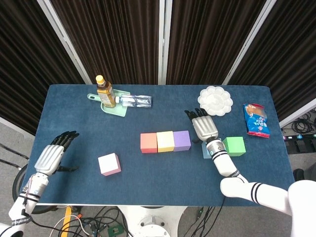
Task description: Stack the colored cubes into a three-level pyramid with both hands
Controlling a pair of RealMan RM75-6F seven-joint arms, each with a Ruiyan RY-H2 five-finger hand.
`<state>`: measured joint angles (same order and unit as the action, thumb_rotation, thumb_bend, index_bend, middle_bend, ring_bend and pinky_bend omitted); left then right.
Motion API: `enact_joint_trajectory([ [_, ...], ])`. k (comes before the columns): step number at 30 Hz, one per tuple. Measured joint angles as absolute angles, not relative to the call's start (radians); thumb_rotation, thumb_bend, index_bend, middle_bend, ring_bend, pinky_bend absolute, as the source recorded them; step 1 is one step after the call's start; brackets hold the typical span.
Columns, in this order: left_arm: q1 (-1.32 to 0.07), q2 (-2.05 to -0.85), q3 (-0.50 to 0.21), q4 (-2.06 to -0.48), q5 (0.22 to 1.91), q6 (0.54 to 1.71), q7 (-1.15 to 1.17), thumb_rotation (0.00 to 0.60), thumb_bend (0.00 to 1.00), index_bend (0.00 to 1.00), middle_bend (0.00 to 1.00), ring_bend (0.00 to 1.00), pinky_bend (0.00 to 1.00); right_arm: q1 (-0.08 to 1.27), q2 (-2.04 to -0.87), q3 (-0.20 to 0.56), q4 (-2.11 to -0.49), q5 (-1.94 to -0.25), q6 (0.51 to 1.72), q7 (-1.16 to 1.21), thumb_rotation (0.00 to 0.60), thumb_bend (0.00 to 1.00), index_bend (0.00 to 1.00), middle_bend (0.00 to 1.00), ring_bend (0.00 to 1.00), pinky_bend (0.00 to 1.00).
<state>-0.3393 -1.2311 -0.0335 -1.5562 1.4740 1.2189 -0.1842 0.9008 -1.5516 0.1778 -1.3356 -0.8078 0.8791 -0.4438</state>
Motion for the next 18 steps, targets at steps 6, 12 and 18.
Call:
enact_joint_trajectory([
  [6, -0.340, -1.231, -0.033, -1.556, 1.476, 1.218, -0.185, 0.600, 0.00, 0.10, 0.05, 0.00, 0.11, 0.901, -1.562, 0.186, -1.331, -0.818, 0.873, -0.432, 0.600, 0.03, 0.00, 0.14, 0.00, 0.00],
  [12, -0.342, -1.232, -0.034, -1.558, 1.474, 1.215, -0.180, 0.600, 0.00, 0.10, 0.05, 0.00, 0.11, 0.900, -1.564, 0.191, -1.336, -0.824, 0.868, -0.427, 0.600, 0.03, 0.00, 0.14, 0.00, 0.00],
  [18, -0.343, -1.231, -0.034, -1.560, 1.473, 1.215, -0.178, 0.600, 0.00, 0.10, 0.05, 0.00, 0.11, 0.899, -1.573, 0.194, -1.331, -0.832, 0.863, -0.419, 0.600, 0.03, 0.00, 0.14, 0.00, 0.00],
])
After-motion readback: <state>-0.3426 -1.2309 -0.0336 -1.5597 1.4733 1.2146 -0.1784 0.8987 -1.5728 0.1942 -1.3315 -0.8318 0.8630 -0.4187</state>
